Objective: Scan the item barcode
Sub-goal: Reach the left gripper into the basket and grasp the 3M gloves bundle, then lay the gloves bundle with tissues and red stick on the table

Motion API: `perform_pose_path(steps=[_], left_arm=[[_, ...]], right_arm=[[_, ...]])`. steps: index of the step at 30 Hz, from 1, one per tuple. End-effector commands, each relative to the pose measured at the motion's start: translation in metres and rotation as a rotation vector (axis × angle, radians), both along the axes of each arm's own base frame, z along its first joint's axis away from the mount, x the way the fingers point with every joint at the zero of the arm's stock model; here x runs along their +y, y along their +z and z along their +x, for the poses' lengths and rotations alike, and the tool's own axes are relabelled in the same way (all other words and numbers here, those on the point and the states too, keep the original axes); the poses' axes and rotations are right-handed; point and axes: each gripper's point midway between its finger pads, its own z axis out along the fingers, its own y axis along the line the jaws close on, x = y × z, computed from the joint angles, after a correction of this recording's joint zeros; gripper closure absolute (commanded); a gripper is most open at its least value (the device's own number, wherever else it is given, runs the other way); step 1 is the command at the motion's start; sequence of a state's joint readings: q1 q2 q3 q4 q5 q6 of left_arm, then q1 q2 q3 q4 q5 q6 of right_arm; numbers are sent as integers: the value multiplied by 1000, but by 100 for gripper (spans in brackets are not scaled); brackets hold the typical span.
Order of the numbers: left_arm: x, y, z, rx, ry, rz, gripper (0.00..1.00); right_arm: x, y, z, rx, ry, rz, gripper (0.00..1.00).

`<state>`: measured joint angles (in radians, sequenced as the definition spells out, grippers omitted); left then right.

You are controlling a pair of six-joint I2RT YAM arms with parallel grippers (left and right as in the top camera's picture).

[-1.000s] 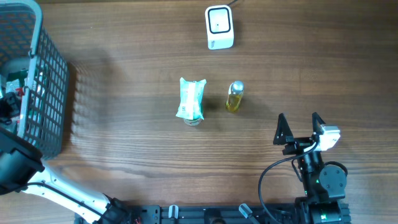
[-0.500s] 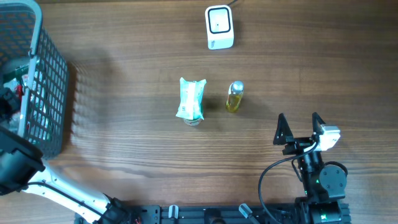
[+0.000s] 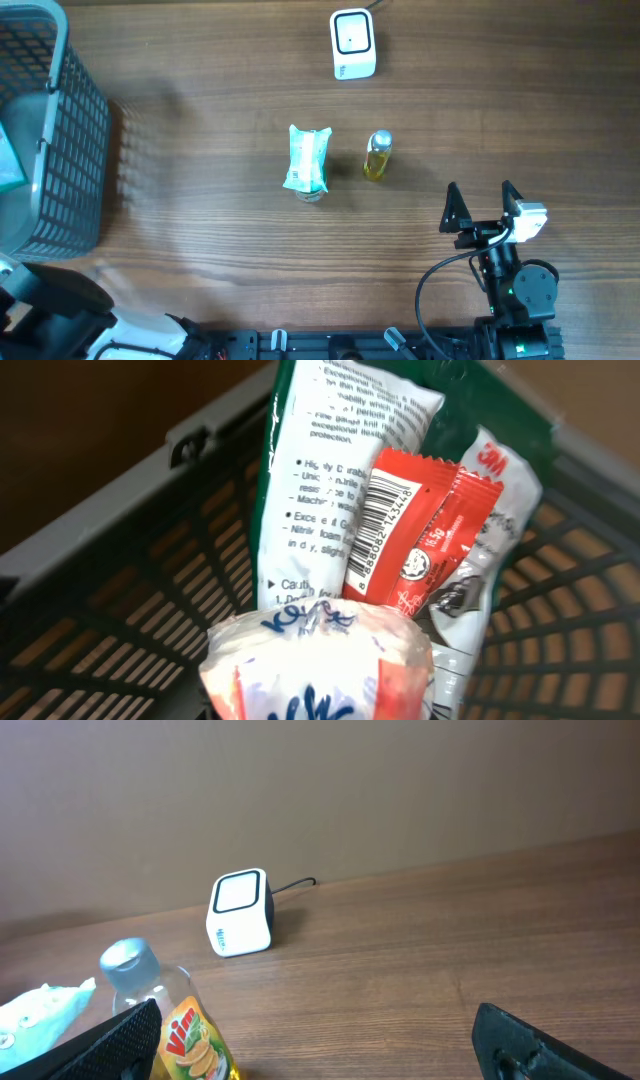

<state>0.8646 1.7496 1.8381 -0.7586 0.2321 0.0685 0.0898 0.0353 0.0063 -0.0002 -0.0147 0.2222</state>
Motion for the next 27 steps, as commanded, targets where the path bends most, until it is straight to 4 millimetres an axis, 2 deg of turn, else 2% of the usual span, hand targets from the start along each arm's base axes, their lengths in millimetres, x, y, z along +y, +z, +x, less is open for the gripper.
perform_pose_path(steps=[1, 3, 4, 6, 8, 9, 10, 13, 14, 15, 17, 20, 21, 24, 25, 27], left_arm=[[-46, 94, -6, -205, -5, 97, 96], [-70, 132, -11, -288, -23, 147, 96], [-89, 156, -16, -333, -41, 193, 96], [-117, 184, -24, -382, -61, 247, 96], [-151, 204, -32, -421, -93, 275, 96], [-169, 206, -34, -425, -122, 264, 96], [-189, 198, -35, -408, -150, 214, 96], [-238, 139, -34, -231, -229, -8, 96], [-253, 112, -35, -141, -248, -84, 96], [-273, 71, -35, -1, -277, -177, 96], [-298, 18, -29, 169, -331, -253, 96], [-322, -54, -18, 339, -354, -317, 96], [-332, -85, -15, 398, -350, -346, 96], [-352, -155, -10, 469, -276, -438, 96], [-358, -176, -8, 467, -253, -461, 96], [-368, -205, -3, 450, -243, -473, 96]], right_arm=[[-2, 2, 0, -10, -10, -9, 0], [-2, 2, 0, -10, -10, -10, 0], [-2, 2, 0, -10, -10, -10, 0], [-2, 2, 0, -10, -10, -10, 0], [-2, 2, 0, -10, -10, -10, 0], [-2, 2, 0, -10, -10, -10, 0], [-2, 2, 0, -10, -10, -10, 0], [-2, 2, 0, -10, -10, -10, 0], [-2, 2, 0, -10, -10, -10, 0], [-2, 2, 0, -10, -10, -10, 0], [-2, 2, 0, -10, -10, -10, 0], [-2, 2, 0, -10, -10, -10, 0], [-2, 2, 0, -10, -10, -10, 0], [-2, 2, 0, -10, -10, -10, 0], [-2, 2, 0, -10, -10, -9, 0], [-2, 2, 0, -10, -10, -9, 0]])
